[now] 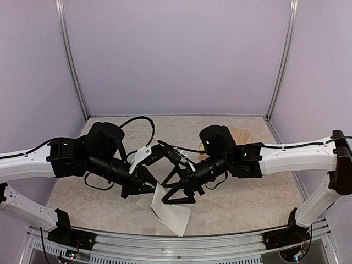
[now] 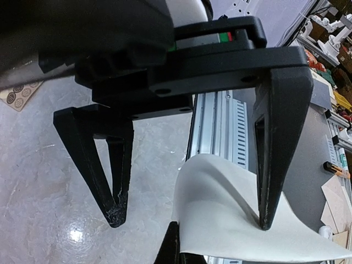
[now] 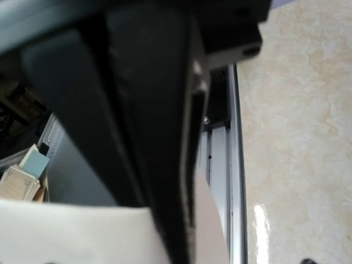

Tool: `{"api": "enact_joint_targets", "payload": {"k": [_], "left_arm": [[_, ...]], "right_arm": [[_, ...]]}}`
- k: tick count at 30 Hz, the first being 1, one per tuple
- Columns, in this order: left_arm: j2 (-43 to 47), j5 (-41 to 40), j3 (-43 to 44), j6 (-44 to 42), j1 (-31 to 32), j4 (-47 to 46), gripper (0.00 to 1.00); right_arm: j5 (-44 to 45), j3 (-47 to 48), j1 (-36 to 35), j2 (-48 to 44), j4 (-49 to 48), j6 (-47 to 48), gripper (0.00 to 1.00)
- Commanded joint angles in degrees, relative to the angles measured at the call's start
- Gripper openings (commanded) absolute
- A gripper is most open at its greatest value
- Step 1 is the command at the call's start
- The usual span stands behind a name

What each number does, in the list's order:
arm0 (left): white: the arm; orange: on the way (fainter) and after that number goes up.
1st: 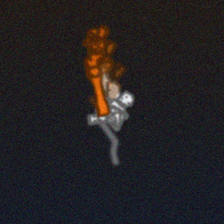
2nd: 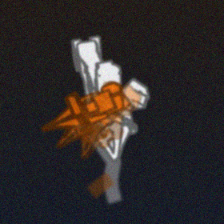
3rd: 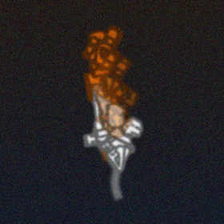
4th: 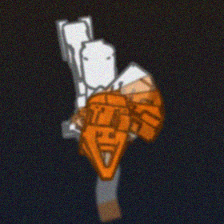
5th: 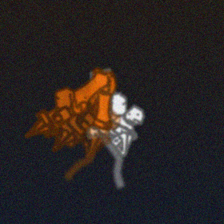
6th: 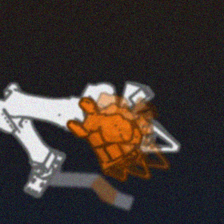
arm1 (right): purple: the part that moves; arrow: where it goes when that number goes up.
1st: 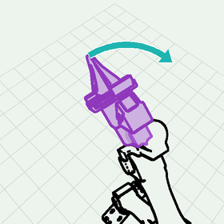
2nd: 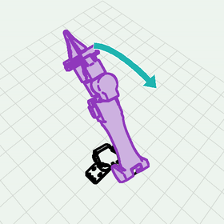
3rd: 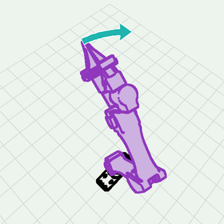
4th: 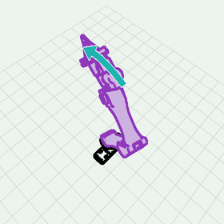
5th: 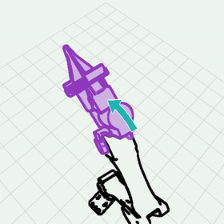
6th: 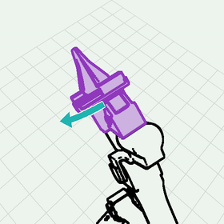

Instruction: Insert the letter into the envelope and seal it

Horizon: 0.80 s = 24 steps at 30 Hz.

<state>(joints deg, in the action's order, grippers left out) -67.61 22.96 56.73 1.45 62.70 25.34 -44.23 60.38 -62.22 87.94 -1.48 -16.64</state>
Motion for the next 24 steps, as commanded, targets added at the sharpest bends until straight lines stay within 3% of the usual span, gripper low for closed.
{"api": "enact_joint_targets", "payload": {"k": [1, 13, 18, 21, 24], "left_arm": [[1.1, 1.8, 1.2, 0.8, -1.0, -1.2, 0.0], [2.0, 7.0, 1.1, 1.2, -3.1, -0.5, 0.0], [2.4, 9.7, 0.9, 1.4, -4.3, -0.7, 0.0], [2.6, 11.3, 0.7, 1.8, -4.9, -1.2, 0.0], [2.8, 11.9, 0.5, 2.3, -5.5, -1.4, 0.0]], "right_arm": [[-1.6, 1.1, -1.1, 1.9, -1.7, -0.2, 0.88], [-5.2, 1.2, -1.1, 3.3, -1.4, -0.4, 0.4], [-7.1, 1.7, -1.2, 4.2, -0.4, 0.1, 0.29], [-7.5, 1.8, -1.1, 4.4, -0.2, 0.3, 0.15], [-7.2, 1.5, -1.2, 4.0, -0.6, 0.1, 0.08]]}}
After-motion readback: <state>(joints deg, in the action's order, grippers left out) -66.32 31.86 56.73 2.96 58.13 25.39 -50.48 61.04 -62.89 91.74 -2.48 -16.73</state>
